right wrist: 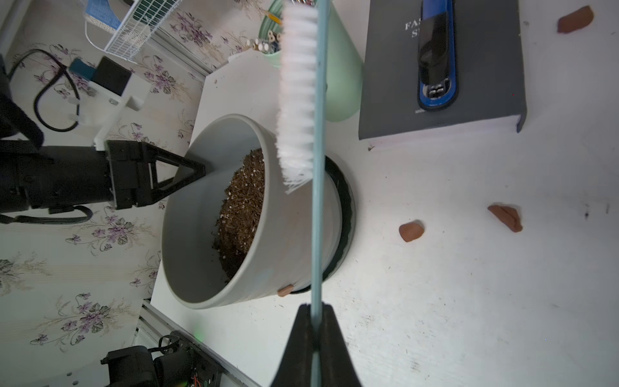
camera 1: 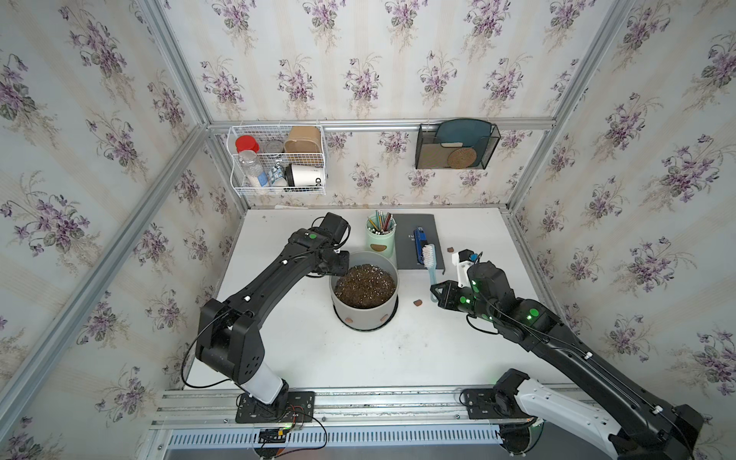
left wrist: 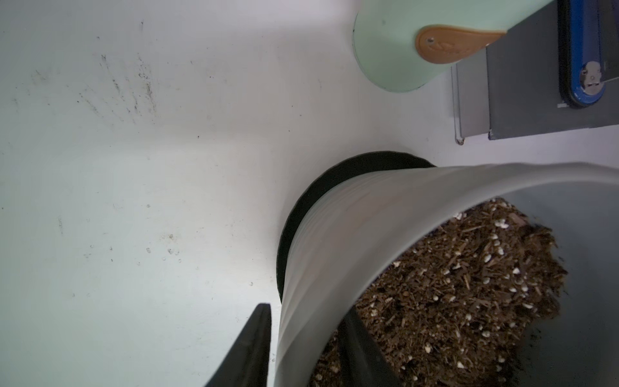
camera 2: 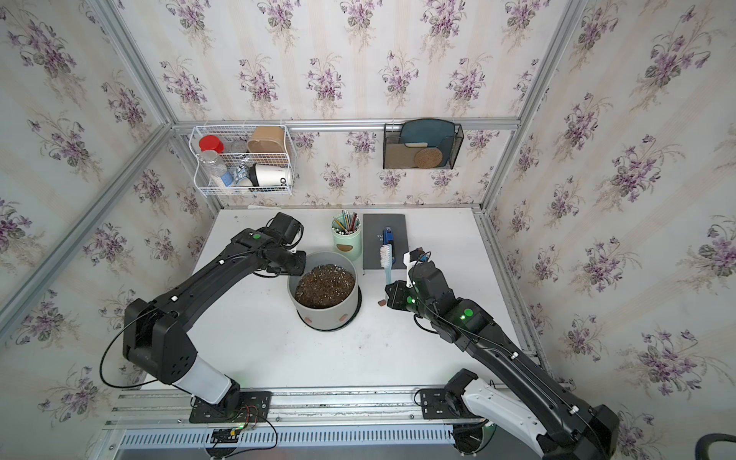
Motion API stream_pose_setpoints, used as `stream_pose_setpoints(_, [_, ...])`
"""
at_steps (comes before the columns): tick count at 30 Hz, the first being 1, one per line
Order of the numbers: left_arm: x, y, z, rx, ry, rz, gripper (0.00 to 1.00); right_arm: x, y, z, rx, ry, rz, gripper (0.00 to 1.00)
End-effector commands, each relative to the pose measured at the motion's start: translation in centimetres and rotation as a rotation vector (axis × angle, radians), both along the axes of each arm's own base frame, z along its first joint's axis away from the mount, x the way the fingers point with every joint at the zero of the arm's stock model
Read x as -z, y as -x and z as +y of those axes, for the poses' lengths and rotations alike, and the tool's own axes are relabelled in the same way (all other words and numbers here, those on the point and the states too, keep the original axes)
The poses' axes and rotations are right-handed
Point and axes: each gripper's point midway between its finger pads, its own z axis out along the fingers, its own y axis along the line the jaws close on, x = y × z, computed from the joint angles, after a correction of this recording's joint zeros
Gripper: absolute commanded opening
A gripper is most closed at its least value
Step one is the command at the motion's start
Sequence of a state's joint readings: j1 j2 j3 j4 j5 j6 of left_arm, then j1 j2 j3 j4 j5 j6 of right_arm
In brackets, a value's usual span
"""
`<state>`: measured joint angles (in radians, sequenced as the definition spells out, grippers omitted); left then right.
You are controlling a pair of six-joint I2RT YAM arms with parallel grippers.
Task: Scrub the dried mud off the ceramic pot
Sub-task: Brush off the soil from the pot.
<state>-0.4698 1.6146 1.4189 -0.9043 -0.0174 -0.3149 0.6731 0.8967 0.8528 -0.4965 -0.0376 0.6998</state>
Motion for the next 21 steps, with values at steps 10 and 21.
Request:
stream_pose_setpoints(10, [0.6, -1.6, -0.3, -0.001, -0.026, -0.006, 0.32, 7.5, 2.2, -1.3, 0.022, 0.042, 0.147, 0.0])
stream_pose_setpoints(21, [-0.3, 1.4, 1.7, -0.102, -0.029, 0.031, 0.01, 12.6, 5.4, -1.0, 0.013, -0.008, 0.253, 0.0])
